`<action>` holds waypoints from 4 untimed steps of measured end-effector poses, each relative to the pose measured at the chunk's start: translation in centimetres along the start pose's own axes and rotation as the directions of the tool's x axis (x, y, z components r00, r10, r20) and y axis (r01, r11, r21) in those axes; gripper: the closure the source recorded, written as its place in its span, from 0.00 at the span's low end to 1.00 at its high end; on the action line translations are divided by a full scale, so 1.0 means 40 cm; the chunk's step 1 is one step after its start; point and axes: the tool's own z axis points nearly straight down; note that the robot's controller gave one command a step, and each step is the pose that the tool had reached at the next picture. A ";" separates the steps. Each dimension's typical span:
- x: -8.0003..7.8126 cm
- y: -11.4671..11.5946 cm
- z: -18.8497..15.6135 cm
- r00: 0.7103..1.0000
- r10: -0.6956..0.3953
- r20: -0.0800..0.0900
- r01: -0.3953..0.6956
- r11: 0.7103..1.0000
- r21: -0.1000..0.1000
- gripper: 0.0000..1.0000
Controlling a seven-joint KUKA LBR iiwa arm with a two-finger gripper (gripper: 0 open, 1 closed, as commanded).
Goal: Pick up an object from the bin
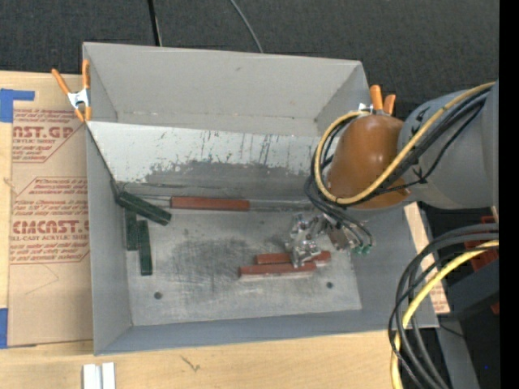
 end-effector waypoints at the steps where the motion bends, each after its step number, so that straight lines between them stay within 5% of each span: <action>1: -0.002 0.003 0.005 1.000 0.000 0.006 0.000 1.000 -0.001 0.00; 2: -0.002 0.000 0.006 1.000 0.000 0.009 0.000 1.000 0.002 1.00; 4: -0.008 -0.007 0.008 0.999 0.054 -0.002 -0.054 0.999 -0.003 1.00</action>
Offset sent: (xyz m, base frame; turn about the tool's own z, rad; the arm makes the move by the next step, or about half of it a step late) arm 0.0000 0.0000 0.0000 0.0000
